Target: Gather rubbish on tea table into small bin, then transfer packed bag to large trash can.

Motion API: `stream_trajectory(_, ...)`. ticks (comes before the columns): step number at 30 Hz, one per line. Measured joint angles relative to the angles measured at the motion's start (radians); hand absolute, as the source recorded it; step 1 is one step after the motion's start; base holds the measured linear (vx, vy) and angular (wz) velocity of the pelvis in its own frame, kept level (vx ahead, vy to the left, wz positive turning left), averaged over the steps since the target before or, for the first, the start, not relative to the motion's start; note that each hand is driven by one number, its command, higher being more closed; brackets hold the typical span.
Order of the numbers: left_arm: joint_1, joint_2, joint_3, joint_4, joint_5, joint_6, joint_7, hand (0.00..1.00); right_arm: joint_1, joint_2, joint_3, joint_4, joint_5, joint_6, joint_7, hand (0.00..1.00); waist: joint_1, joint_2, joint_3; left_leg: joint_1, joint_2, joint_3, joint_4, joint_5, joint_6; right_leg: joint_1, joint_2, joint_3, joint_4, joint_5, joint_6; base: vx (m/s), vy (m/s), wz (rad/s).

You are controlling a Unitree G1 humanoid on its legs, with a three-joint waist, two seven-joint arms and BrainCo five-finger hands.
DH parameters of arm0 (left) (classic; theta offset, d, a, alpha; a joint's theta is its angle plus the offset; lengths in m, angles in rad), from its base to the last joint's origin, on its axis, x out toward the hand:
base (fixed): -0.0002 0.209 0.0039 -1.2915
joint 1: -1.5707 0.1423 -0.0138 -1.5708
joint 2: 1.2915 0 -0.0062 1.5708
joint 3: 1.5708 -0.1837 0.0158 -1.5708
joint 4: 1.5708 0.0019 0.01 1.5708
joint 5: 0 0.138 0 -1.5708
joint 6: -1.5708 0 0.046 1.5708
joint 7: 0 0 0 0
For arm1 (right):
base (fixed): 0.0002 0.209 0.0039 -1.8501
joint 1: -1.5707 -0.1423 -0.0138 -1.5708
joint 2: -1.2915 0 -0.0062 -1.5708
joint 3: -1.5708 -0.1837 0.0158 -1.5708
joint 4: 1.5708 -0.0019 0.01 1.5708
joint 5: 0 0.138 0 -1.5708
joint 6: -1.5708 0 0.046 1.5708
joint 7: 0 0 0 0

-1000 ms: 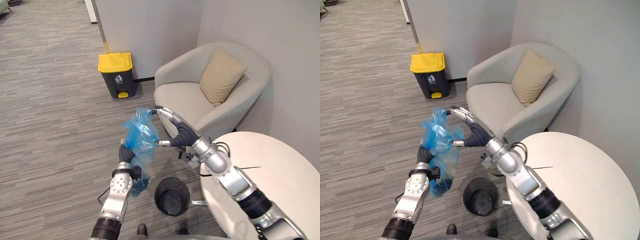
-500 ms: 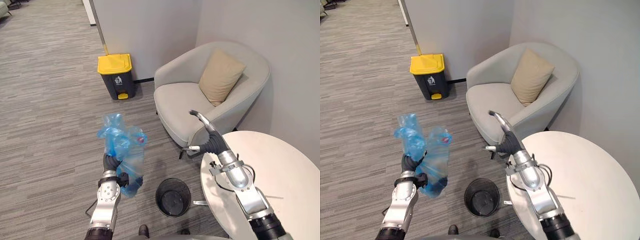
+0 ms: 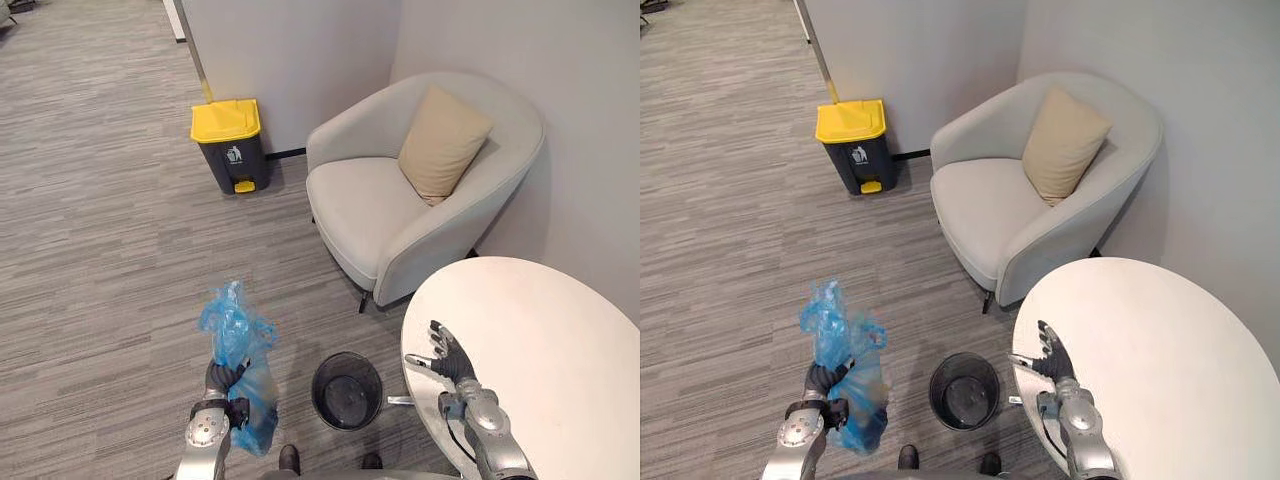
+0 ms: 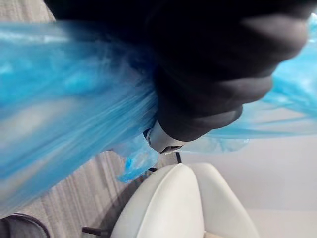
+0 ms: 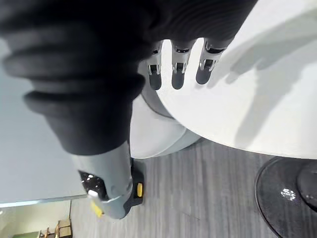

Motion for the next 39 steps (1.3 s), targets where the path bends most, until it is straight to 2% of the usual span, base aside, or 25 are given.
stream_trajectory(9,0.000,0.011,-0.002,0.119,0.001,0.005,-0.022,1.00,-0.009,0.017,0.005,0.084,0.010,0.002,0.000,0.00,0.000,-0.002,0.001,0.013,0.000,-0.003,0.000,0.000,0.000,0.010,-0.001,-0.001,0.007,-0.003,0.004,0.00,0.005,0.00)
stream_trajectory(17,0.006,0.012,-0.030,0.196,0.001,0.005,-0.022,1.00,-0.004,0.022,0.019,0.138,-0.014,0.002,-0.001,0.00,-0.001,-0.016,0.006,0.021,-0.004,-0.008,-0.003,-0.004,-0.005,0.010,-0.007,-0.004,0.015,-0.012,0.017,-0.04,0.017,0.00)
stream_trajectory(24,0.028,0.011,-0.051,0.196,0.002,0.005,-0.024,1.00,-0.003,0.018,0.043,0.152,-0.033,0.004,-0.002,0.00,0.000,-0.018,0.009,0.019,-0.013,-0.006,0.000,-0.005,0.006,0.004,-0.016,0.000,0.021,-0.015,0.021,0.01,0.006,-0.01)
stream_trajectory(28,0.024,0.015,-0.052,0.195,0.001,0.004,-0.028,1.00,-0.035,0.014,0.061,0.157,-0.062,0.004,-0.004,0.00,0.003,-0.025,0.029,0.011,-0.015,0.022,0.001,-0.008,0.012,-0.036,-0.024,0.027,0.074,-0.022,0.026,0.03,0.033,-0.20)
stream_trajectory(30,0.019,0.016,-0.052,0.195,0.001,0.004,-0.032,1.00,-0.068,0.008,0.086,0.161,-0.074,0.004,-0.008,0.00,0.000,-0.029,0.045,-0.002,-0.019,0.040,0.009,-0.009,0.014,-0.080,-0.034,0.042,0.134,-0.041,0.031,-0.03,0.044,-0.26)
stream_trajectory(32,-0.010,0.020,-0.052,0.191,0.000,0.004,-0.040,1.00,-0.089,0.006,0.091,0.160,-0.098,0.004,-0.025,0.00,0.000,-0.039,0.062,-0.044,-0.033,0.039,0.065,-0.024,0.034,-0.150,-0.064,0.049,0.257,-0.093,0.039,-0.07,0.046,0.03)
stream_trajectory(34,-0.031,0.022,-0.050,0.169,0.000,0.004,-0.039,1.00,-0.098,0.001,0.099,0.158,-0.103,0.004,-0.029,0.00,0.003,-0.042,0.072,-0.083,-0.038,0.027,0.135,-0.047,0.051,-0.170,-0.083,0.060,0.315,-0.115,0.056,-0.10,0.046,0.24)
stream_trajectory(35,-0.036,0.022,-0.047,0.149,-0.001,0.001,-0.039,1.00,-0.103,-0.003,0.117,0.150,-0.105,0.004,-0.029,0.00,0.002,-0.040,0.082,-0.101,-0.033,0.024,0.153,-0.055,0.058,-0.193,-0.091,0.084,0.404,-0.164,0.080,-0.12,0.017,0.37)
stream_trajectory(36,-0.043,0.023,-0.048,0.144,-0.001,-0.001,-0.039,1.00,-0.098,-0.003,0.129,0.142,-0.108,0.005,-0.029,0.00,0.001,-0.044,0.089,-0.103,-0.041,0.010,0.167,-0.056,0.059,-0.208,-0.102,0.103,0.506,-0.204,0.082,-0.10,-0.046,0.68)
stream_trajectory(37,-0.043,0.026,-0.048,0.133,-0.002,-0.004,-0.038,1.00,-0.090,0.002,0.152,0.140,-0.108,0.005,-0.028,0.00,0.004,-0.046,0.091,-0.117,-0.057,-0.023,0.188,-0.056,0.059,-0.208,-0.120,0.134,0.658,-0.269,0.106,-0.05,-0.100,0.80)
stream_trajectory(38,-0.040,0.030,-0.048,0.115,-0.003,-0.004,-0.037,1.00,-0.099,0.010,0.183,0.139,-0.108,0.004,-0.027,0.00,0.008,-0.073,0.080,-0.134,-0.068,-0.042,0.213,-0.056,0.058,-0.188,-0.128,0.161,0.697,-0.303,0.133,-0.06,-0.135,0.76)
stream_trajectory(39,-0.037,0.033,-0.047,0.107,-0.004,-0.004,-0.036,1.00,-0.107,0.013,0.199,0.136,-0.108,0.002,-0.028,0.00,0.015,-0.080,0.081,-0.152,-0.074,-0.051,0.229,-0.055,0.056,-0.176,-0.129,0.176,0.680,-0.330,0.139,-0.11,-0.183,0.50)
